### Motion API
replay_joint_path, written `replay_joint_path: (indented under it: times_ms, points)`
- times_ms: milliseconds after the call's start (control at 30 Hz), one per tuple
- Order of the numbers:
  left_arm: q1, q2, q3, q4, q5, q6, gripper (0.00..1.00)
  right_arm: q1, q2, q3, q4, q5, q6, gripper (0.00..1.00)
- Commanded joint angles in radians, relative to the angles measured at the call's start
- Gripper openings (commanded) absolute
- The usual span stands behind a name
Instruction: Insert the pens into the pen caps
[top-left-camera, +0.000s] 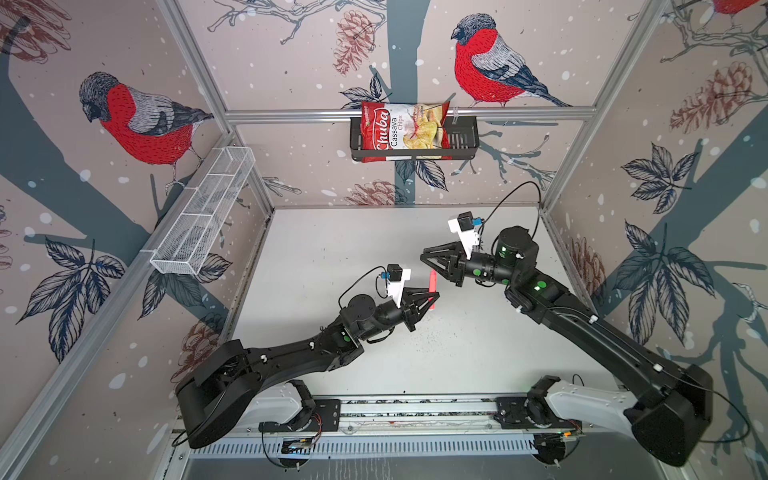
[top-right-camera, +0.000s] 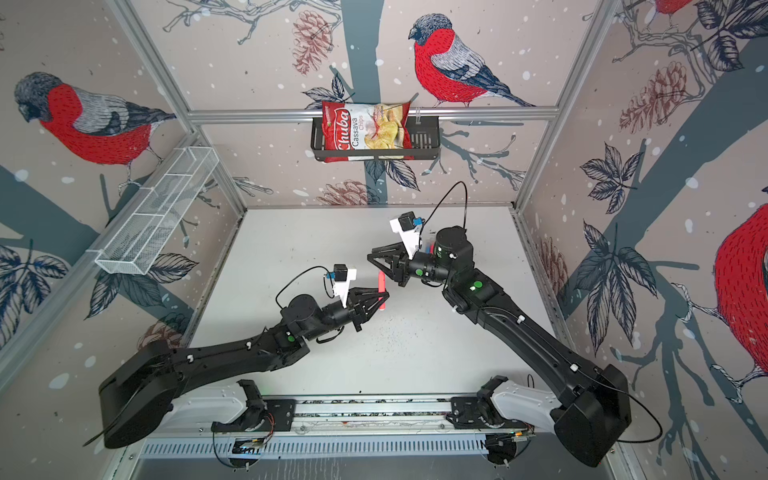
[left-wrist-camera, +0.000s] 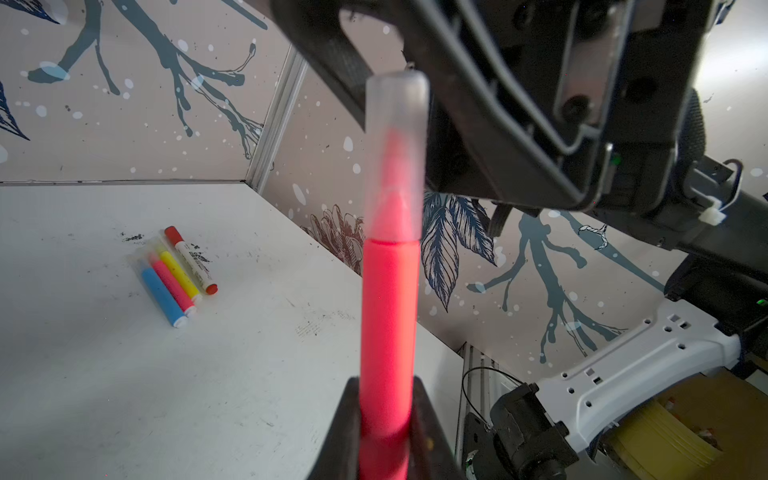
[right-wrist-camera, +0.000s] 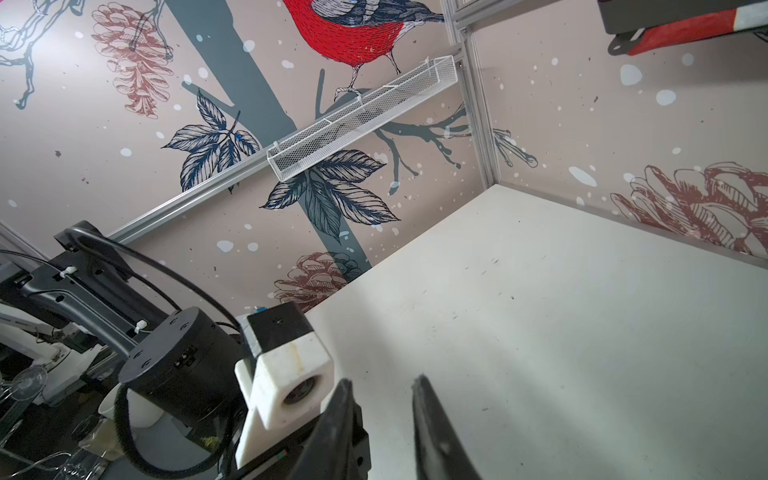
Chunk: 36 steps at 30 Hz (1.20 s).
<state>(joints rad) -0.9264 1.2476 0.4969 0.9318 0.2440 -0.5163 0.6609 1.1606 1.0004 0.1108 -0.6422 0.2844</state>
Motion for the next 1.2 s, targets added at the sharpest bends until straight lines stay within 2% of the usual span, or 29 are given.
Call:
replay_joint_path:
  times_ms: [0, 33, 100, 533, 733, 1167]
  points:
    - [0.001, 0.001, 0.005, 0.025, 0.005, 0.005, 0.00, 0.008, -0.001, 0.000, -0.005, -0.031, -0.030, 0.07]
    - [0.001, -0.002, 0.005, 0.027, 0.004, 0.005, 0.00, 0.010, -0.001, -0.003, -0.009, -0.031, -0.032, 0.02]
    - [0.000, -0.008, 0.005, 0.028, 0.005, 0.004, 0.00, 0.009, -0.004, -0.011, -0.018, -0.033, -0.038, 0.01]
    - [0.001, -0.070, 0.009, 0.024, -0.015, 0.011, 0.00, 0.021, -0.043, -0.138, -0.017, -0.022, -0.009, 0.00]
    - [0.010, -0.107, 0.013, 0.032, -0.008, 0.010, 0.00, 0.058, -0.030, -0.217, 0.030, -0.022, 0.029, 0.00]
    - [0.102, -0.228, -0.013, 0.046, 0.031, -0.033, 0.00, 0.113, -0.021, -0.301, 0.051, 0.001, 0.055, 0.00]
